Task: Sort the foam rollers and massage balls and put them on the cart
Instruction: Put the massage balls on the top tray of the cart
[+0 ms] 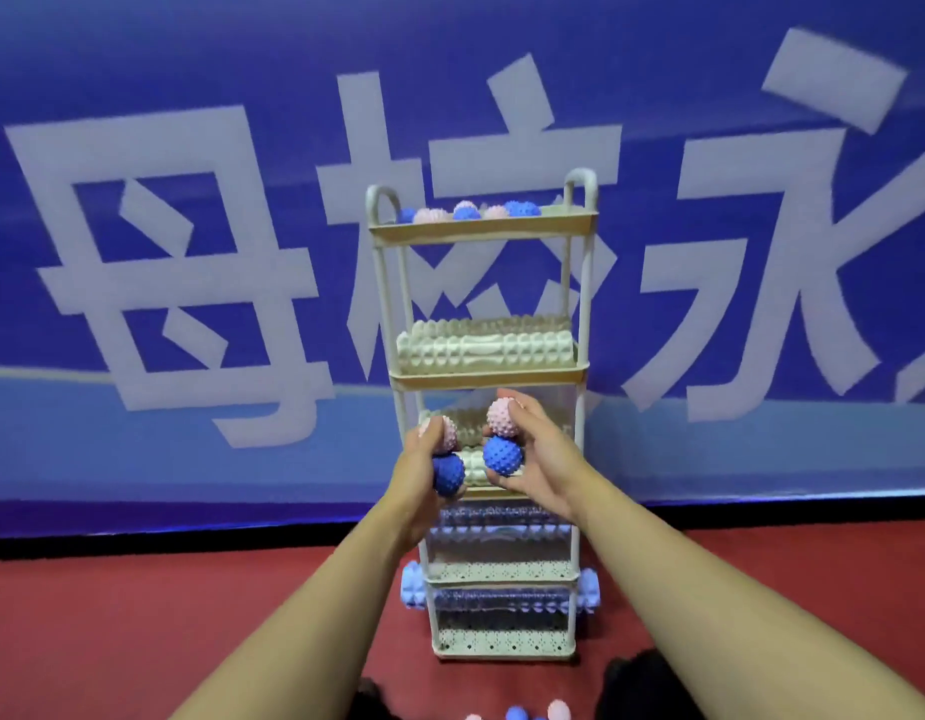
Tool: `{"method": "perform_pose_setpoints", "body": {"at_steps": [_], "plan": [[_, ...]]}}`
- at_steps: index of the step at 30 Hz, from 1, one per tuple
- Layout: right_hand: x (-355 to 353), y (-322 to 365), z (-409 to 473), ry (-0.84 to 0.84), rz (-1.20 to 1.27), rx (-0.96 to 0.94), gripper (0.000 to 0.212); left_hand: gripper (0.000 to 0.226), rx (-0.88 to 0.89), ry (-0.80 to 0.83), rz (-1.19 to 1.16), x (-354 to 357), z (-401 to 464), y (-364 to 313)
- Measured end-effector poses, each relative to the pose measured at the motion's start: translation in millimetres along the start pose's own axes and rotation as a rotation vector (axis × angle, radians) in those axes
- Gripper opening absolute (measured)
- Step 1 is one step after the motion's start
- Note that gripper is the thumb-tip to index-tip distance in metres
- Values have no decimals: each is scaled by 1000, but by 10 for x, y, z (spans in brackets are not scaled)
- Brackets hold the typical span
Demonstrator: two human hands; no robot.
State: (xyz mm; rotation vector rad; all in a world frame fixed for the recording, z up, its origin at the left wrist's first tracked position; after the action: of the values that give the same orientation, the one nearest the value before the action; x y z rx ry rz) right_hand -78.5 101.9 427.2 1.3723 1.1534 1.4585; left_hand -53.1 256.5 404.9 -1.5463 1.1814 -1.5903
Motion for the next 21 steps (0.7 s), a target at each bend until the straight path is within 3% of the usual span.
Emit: {"method": "perform_pose_setpoints", "body": {"at_steps": [7, 15, 21], "plan": [[213, 1372, 131, -18, -267, -221, 26, 25, 280, 81, 209, 537, 30, -1307], [113, 2704, 718, -163, -700, -456, 29, 37, 569, 114, 447, 1192, 553, -2513], [-85, 3163, 1298, -179, -1312, -495, 34, 41, 697, 1, 870, 1486, 1256, -2949]]}}
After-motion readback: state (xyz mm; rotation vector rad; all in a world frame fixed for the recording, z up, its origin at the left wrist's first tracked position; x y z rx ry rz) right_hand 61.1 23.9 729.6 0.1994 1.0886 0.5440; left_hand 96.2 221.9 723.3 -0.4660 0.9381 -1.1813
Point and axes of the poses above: each hand's wrist, its own z-axis towards the middle knuckle, its own x-axis out of the palm, y = z × x, the point moved 4 cm from there along z, towards the middle knuckle, and after that the axes turned 10 degrees about -z, right-handed, at the moved point
